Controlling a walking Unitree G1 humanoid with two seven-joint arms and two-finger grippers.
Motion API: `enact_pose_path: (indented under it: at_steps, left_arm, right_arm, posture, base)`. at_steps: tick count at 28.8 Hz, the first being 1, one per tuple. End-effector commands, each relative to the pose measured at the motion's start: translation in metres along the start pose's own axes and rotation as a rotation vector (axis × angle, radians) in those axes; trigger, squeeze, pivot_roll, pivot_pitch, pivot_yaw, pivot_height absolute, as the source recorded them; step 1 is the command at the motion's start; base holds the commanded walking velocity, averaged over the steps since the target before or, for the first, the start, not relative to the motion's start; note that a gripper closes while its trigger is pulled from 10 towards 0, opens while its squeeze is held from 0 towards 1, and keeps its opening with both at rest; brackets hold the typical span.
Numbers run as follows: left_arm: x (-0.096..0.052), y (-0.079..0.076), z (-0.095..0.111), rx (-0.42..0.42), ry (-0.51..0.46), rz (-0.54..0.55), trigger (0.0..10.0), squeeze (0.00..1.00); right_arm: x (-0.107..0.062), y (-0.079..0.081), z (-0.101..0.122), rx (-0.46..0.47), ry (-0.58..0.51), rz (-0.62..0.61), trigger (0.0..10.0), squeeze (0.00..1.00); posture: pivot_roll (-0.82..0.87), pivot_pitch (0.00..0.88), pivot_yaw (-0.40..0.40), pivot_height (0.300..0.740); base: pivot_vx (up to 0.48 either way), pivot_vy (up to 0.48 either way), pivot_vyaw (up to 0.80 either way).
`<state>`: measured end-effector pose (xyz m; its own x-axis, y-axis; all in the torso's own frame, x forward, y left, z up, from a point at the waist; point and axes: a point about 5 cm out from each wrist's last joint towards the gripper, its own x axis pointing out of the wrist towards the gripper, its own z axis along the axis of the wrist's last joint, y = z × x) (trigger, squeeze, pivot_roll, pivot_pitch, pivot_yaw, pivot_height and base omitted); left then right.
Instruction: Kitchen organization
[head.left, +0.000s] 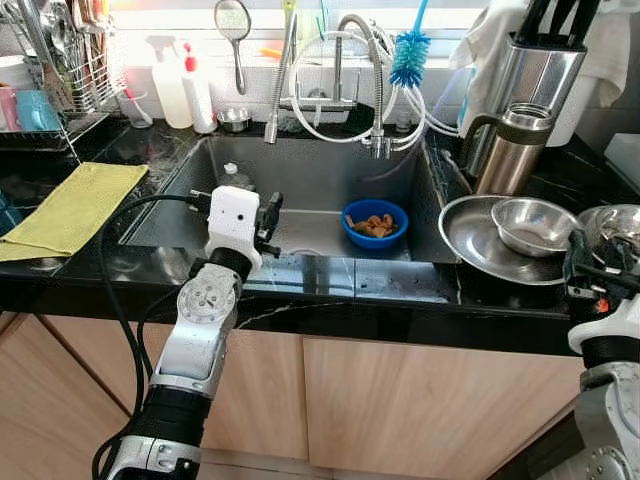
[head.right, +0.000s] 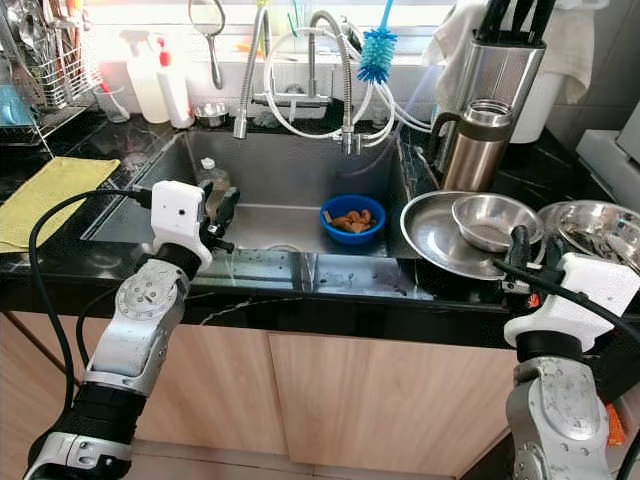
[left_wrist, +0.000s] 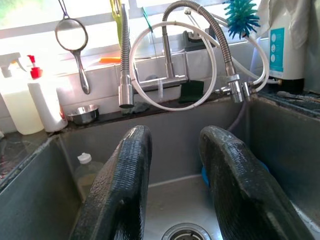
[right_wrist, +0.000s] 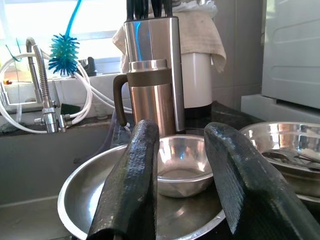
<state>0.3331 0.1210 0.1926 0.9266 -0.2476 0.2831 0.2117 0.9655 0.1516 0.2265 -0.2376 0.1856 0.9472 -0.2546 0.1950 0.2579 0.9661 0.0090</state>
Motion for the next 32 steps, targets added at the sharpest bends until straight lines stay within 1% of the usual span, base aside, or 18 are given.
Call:
enact_pose_path:
  at_steps: [1,3,5,6,9,10,11,12,13,14,19,20,21,22,27,29,30,32]
  left_arm:
    - [0.001,-0.001,0.0,-0.005,0.006,-0.014,10.0,0.0]
    - [0.0,-0.001,-0.001,-0.006,0.006,-0.015,10.0,0.0]
    - [0.0,-0.002,-0.001,-0.006,0.008,-0.019,10.0,0.0]
    - [0.0,-0.003,-0.001,-0.007,0.009,-0.021,10.0,0.0]
    - [0.0,-0.003,-0.001,-0.008,0.009,-0.023,10.0,0.0]
    - [0.0,-0.003,-0.001,-0.008,0.009,-0.023,10.0,0.0]
    - [0.001,-0.004,-0.001,-0.009,0.01,-0.024,10.0,0.0]
    - [0.001,-0.004,-0.001,-0.009,0.01,-0.024,10.0,0.0]
    - [0.001,-0.004,-0.001,-0.01,0.009,-0.024,10.0,0.0]
    - [0.001,-0.004,-0.001,-0.011,0.009,-0.024,10.0,0.0]
    - [0.003,-0.005,-0.001,-0.012,0.009,-0.024,10.0,0.0]
    - [0.003,-0.005,-0.001,-0.013,0.009,-0.024,10.0,0.0]
    - [0.003,-0.005,-0.001,-0.013,0.009,-0.024,10.0,0.0]
    - [0.003,-0.005,-0.001,-0.014,0.01,-0.025,10.0,0.0]
    - [0.004,-0.007,-0.001,-0.018,0.013,-0.03,10.0,0.0]
    - [0.004,-0.007,-0.001,-0.02,0.014,-0.033,10.0,0.0]
    - [0.004,-0.008,-0.002,-0.021,0.016,-0.037,10.0,0.0]
    - [0.004,-0.008,-0.002,-0.021,0.017,-0.039,10.0,0.0]
  right_arm:
    - [0.002,-0.001,-0.001,-0.016,0.02,-0.013,10.0,0.0]
    - [0.002,-0.002,-0.002,-0.023,0.027,-0.019,10.0,0.0]
    - [0.005,-0.014,-0.005,-0.07,0.07,-0.062,10.0,0.0]
    - [0.009,-0.023,-0.005,-0.094,0.096,-0.091,10.0,0.0]
    - [0.014,-0.032,-0.004,-0.123,0.125,-0.106,10.0,0.0]
    - [0.014,-0.032,-0.004,-0.123,0.125,-0.106,10.0,0.0]
    - [0.019,-0.035,-0.001,-0.138,0.125,-0.093,10.0,0.2]
    - [0.019,-0.035,-0.001,-0.138,0.125,-0.093,10.0,0.2]
    - [0.022,-0.035,0.002,-0.143,0.12,-0.075,10.0,0.28]
    - [0.028,-0.034,0.008,-0.161,0.105,-0.028,10.0,1.0]
    - [0.043,-0.027,0.017,-0.198,0.132,0.105,10.0,1.0]
    - [0.044,-0.027,0.018,-0.199,0.133,0.114,10.0,1.0]
    - [0.047,-0.026,0.019,-0.208,0.137,0.133,10.0,0.27]
    - [0.052,-0.024,0.021,-0.222,0.153,0.168,10.0,0.0]
    - [0.062,-0.024,0.018,-0.226,0.223,0.222,10.0,0.0]
    - [0.065,-0.026,0.014,-0.242,0.255,0.224,10.0,0.0]
    - [0.067,-0.027,0.009,-0.234,0.304,0.247,10.0,0.0]
    - [0.068,-0.027,0.007,-0.235,0.322,0.26,10.0,0.0]
  posture:
    - [-0.05,0.023,0.011,0.74]
    - [-0.05,0.022,0.011,0.74]
    - [-0.05,0.019,0.01,0.74]
    - [-0.05,0.015,0.01,0.74]
    - [-0.05,0.014,0.009,0.74]
    - [-0.05,0.014,0.009,0.74]
    - [-0.05,0.011,0.008,0.74]
    - [-0.05,0.011,0.008,0.74]
    - [-0.05,0.011,0.008,0.74]
    - [-0.05,0.012,0.009,0.74]
    - [-0.06,0.018,0.014,0.74]
    - [-0.06,0.018,0.014,0.74]
    - [-0.06,0.018,0.015,0.74]
    - [-0.06,0.019,0.016,0.74]
    - [-0.06,0.019,0.017,0.74]
    - [-0.05,0.018,0.016,0.74]
    - [-0.05,0.018,0.016,0.74]
    - [-0.05,0.017,0.018,0.74]
  base:
    - [0.0,0.0,0.0]
    - [0.0,0.0,0.0]
    - [0.0,0.0,0.0]
    - [0.0,0.0,0.0]
    - [0.0,0.0,0.0]
    - [0.0,0.0,0.0]
    - [0.0,0.0,0.0]
    - [0.0,0.0,0.0]
    - [0.0,0.0,0.0]
    - [0.0,0.0,0.0]
    - [0.0,0.0,0.0]
    - [0.0,0.0,0.0]
    - [0.0,0.0,0.0]
    - [0.0,0.0,0.0]
    - [0.0,0.0,0.0]
    - [0.0,0.0,0.0]
    - [0.0,0.0,0.0]
    - [0.0,0.0,0.0]
